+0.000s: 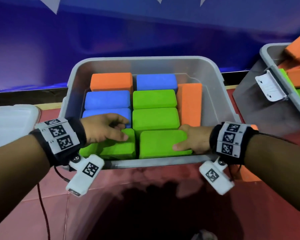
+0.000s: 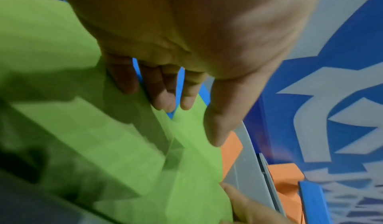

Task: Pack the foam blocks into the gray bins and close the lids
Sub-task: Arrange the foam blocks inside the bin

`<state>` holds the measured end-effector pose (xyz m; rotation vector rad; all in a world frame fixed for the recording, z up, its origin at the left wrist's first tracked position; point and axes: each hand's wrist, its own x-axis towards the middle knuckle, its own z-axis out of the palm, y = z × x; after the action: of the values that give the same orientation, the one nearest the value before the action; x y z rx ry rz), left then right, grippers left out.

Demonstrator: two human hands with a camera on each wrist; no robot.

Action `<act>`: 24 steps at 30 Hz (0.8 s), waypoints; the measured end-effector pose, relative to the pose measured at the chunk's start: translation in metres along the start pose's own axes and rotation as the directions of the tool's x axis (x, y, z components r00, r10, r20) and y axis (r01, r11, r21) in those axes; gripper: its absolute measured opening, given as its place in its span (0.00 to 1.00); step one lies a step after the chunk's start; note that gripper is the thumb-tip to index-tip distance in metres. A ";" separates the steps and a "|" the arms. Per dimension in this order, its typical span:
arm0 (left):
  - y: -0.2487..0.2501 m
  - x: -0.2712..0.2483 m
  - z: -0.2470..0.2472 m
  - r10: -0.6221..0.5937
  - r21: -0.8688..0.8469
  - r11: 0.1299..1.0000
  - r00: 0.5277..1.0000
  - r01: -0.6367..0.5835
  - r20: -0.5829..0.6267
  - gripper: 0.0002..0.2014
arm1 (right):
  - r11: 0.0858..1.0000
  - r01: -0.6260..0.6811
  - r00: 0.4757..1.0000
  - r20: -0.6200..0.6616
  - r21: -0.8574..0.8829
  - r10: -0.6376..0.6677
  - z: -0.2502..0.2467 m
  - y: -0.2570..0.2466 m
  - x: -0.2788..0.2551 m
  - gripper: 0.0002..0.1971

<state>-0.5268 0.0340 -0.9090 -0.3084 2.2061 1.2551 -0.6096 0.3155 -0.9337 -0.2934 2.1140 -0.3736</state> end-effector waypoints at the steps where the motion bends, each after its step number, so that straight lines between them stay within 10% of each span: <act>1: 0.000 0.002 0.000 0.008 -0.011 1.000 1.000 -0.008 -0.004 0.37 | 0.989 -0.021 1.000 -0.011 0.147 0.023 0.005 -0.001 0.009 0.45; 4: 0.010 0.007 0.009 0.059 0.104 0.993 0.998 -0.056 -0.029 0.36 | 0.949 -0.062 0.998 0.030 0.308 0.055 0.006 -0.008 0.024 0.39; 8: 0.037 0.008 0.025 0.157 0.253 0.958 0.986 -0.136 -0.063 0.29 | 0.953 -0.157 0.987 0.065 0.259 0.145 0.003 0.002 0.045 0.60; 13: 0.033 0.023 0.045 0.069 0.293 0.953 0.997 -0.079 0.045 0.36 | 0.967 -0.180 0.979 0.131 0.182 0.157 -0.017 0.002 0.041 0.49; 17: 0.024 0.034 0.041 -0.019 0.151 0.988 0.996 0.005 0.090 0.42 | 0.882 -0.064 0.955 -0.228 0.467 0.190 -0.082 0.008 0.043 0.33; 20: 0.025 0.033 0.040 -0.005 0.061 0.998 0.989 -0.004 0.146 0.50 | 0.898 0.117 0.770 -0.610 0.425 0.189 -0.112 0.006 0.050 0.24; 24: 0.023 0.032 0.040 0.018 -0.175 0.985 0.983 0.014 0.182 0.49 | 0.976 0.027 0.806 -0.583 0.216 0.107 -0.098 -0.001 0.082 0.39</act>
<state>-0.5482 0.0828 -0.9276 -0.2479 1.9461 1.4231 -0.7362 0.3002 -0.9461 0.0087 2.6573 -0.7412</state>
